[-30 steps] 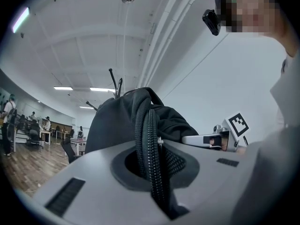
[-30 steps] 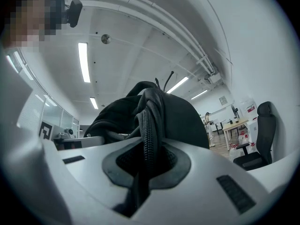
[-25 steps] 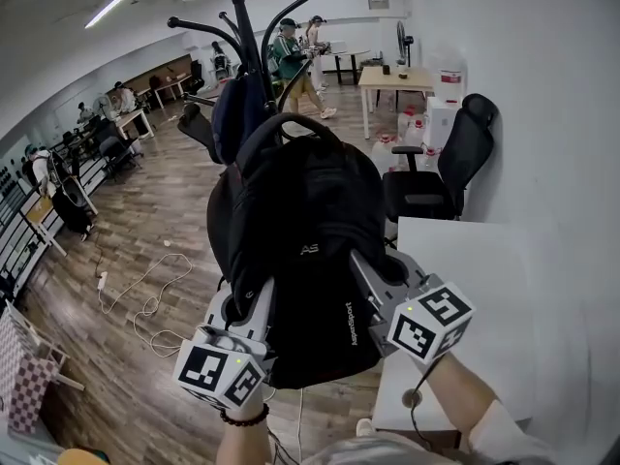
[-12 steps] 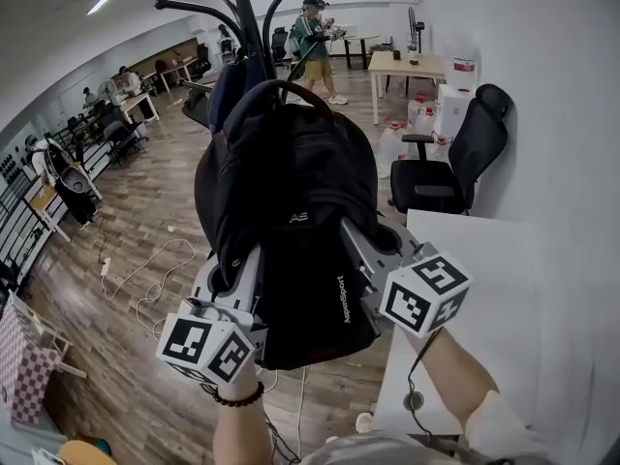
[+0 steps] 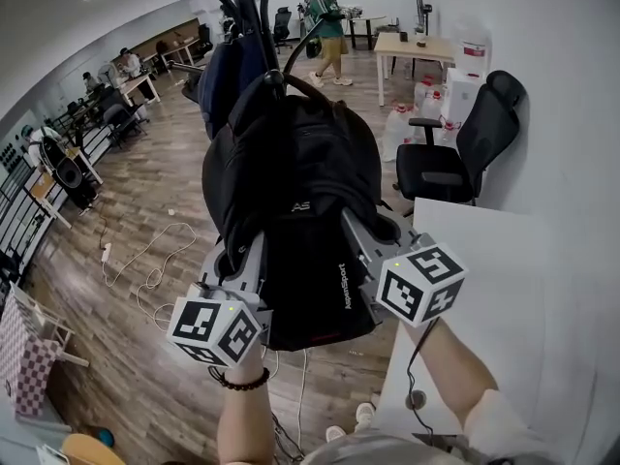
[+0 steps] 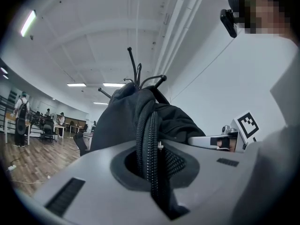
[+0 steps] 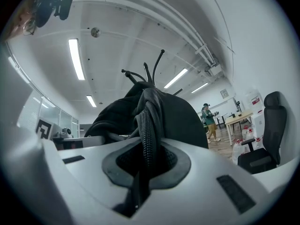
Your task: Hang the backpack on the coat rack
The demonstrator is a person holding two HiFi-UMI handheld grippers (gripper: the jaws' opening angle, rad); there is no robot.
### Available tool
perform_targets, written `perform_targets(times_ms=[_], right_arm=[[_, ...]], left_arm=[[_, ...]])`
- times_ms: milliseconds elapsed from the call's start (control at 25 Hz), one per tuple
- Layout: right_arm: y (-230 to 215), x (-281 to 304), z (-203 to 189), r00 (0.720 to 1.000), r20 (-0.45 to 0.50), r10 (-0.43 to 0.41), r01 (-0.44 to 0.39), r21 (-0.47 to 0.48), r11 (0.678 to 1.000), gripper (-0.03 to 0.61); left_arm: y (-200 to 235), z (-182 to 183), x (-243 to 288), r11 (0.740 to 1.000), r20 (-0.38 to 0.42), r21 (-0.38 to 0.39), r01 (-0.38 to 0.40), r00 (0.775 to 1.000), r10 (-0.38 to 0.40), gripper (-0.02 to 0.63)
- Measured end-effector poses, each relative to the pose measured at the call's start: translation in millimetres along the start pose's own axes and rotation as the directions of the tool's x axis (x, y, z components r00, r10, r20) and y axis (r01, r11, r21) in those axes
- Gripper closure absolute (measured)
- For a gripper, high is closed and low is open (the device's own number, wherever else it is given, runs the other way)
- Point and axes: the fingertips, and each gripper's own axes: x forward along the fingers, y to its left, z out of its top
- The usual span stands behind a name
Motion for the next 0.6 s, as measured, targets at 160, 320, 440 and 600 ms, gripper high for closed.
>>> perform_targets(times_ms=[160, 320, 440, 600], right_arm=[[6, 0, -19, 1.0, 0.013, -0.012, 0.012, -0.023, 1.0, 0.545], [-5, 3, -25, 0.999, 0.029, -0.032, 0.033, -0.031, 0.999, 0.545], [-15, 6, -27, 0.998, 0.032, -0.045, 0.047, -0.035, 0.998, 0.545], [-18, 6, -34, 0.997, 0.048, -0.061, 0.063, -0.04, 0.997, 0.545]], left_arm=[[7, -19, -9, 1.0, 0.011, 0.015, -0.016, 1.0, 0.016, 0.584], [9, -30, 5, 0.999, 0.015, 0.028, -0.027, 1.0, 0.027, 0.584], [9, -36, 17, 0.999, 0.022, 0.035, -0.041, 0.999, 0.04, 0.584], [7, -44, 18, 0.994, 0.059, 0.078, -0.073, 0.996, 0.068, 0.584]])
